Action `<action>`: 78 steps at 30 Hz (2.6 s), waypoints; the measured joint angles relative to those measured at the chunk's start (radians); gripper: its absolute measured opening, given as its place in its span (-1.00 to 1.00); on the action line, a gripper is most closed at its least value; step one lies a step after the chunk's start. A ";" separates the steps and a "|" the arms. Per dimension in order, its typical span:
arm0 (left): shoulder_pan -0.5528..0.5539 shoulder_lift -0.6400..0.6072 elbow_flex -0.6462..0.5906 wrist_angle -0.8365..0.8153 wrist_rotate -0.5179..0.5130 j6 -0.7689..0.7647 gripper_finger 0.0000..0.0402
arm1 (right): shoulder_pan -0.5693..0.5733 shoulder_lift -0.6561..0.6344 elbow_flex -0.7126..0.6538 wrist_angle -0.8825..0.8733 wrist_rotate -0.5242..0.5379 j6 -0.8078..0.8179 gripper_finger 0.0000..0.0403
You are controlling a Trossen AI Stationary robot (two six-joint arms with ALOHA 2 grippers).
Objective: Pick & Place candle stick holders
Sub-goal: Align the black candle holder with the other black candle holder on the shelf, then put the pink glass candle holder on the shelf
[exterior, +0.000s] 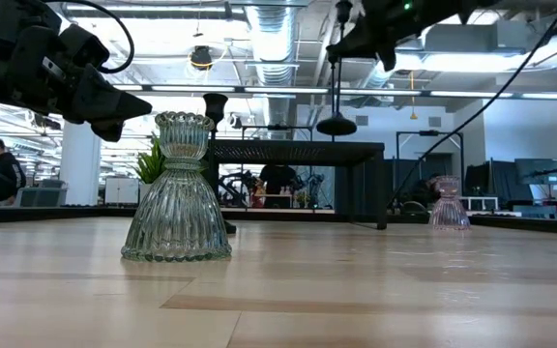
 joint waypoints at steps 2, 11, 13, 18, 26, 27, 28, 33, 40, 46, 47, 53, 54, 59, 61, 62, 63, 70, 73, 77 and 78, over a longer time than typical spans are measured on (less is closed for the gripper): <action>0.000 0.000 0.000 0.000 0.000 0.002 -0.97 | -0.015 0.017 0.005 0.002 0.000 0.000 -1.00; 0.000 0.000 0.000 0.000 0.000 0.002 -0.97 | -0.064 0.062 0.004 -0.008 0.003 0.000 -1.00; 0.000 0.000 0.000 0.000 0.000 0.002 -0.97 | -0.072 0.062 0.004 -0.007 0.003 0.000 -1.00; 0.000 0.000 0.000 0.000 0.000 0.003 -0.97 | -0.077 0.062 0.004 -0.007 0.003 0.001 -1.00; 0.000 0.000 0.000 0.000 0.000 0.003 -0.97 | -0.075 0.063 0.004 -0.011 0.000 0.008 -1.00; 0.000 0.000 0.000 0.000 0.000 0.003 -0.97 | -0.075 0.063 0.004 -0.014 0.000 0.009 -1.00; 0.000 0.000 0.000 0.000 0.000 0.003 -0.97 | -0.075 0.063 0.004 -0.019 0.000 0.009 -1.00; 0.000 0.000 0.000 0.000 0.000 0.003 -0.97 | -0.072 0.062 0.006 -0.034 0.000 0.010 -1.00; 0.000 0.000 0.000 0.000 0.000 0.003 -0.97 | -0.060 0.062 0.006 -0.038 0.000 0.007 -0.99; 0.000 0.000 0.000 0.000 0.000 0.003 -0.97 | -0.059 0.067 0.001 -0.062 -0.012 0.015 -0.74; 0.000 0.000 0.000 0.000 0.000 0.003 -0.97 | -0.059 0.068 0.001 -0.062 -0.012 0.015 -0.69; 0.000 0.000 0.000 0.000 0.000 0.003 -0.97 | -0.060 0.063 0.002 -0.048 -0.011 0.002 -0.36; 0.000 0.000 0.000 0.000 0.000 0.003 -0.97 | -0.060 0.062 0.002 -0.048 -0.011 -0.003 -0.29; 0.000 0.000 0.000 0.000 0.000 0.003 -0.97 | -0.060 0.014 0.002 -0.082 -0.010 -0.024 0.03; 0.000 0.000 0.000 0.000 0.000 0.003 -0.97 | -0.060 -0.018 0.003 -0.116 -0.008 -0.025 0.12; 0.000 0.000 0.000 0.000 0.000 0.003 -0.97 | -0.060 -0.036 0.003 -0.129 -0.008 -0.025 0.16; 0.000 0.000 0.000 0.000 0.000 0.003 -0.97 | -0.060 -0.056 0.003 -0.144 -0.008 -0.025 0.19; 0.000 0.000 0.000 0.000 0.000 0.003 -0.97 | -0.040 -0.220 0.003 -0.323 -0.007 0.040 0.16; 0.000 0.000 0.000 0.000 0.000 0.003 -0.97 | -0.010 -0.283 0.003 -0.438 -0.008 0.108 0.09; 0.000 0.000 0.000 0.000 0.000 0.003 -0.97 | 0.049 -0.346 0.003 -0.607 -0.008 0.196 -0.02; 0.000 0.000 0.000 0.000 0.000 0.003 -0.97 | 0.066 -0.358 0.003 -0.651 -0.008 0.220 -0.06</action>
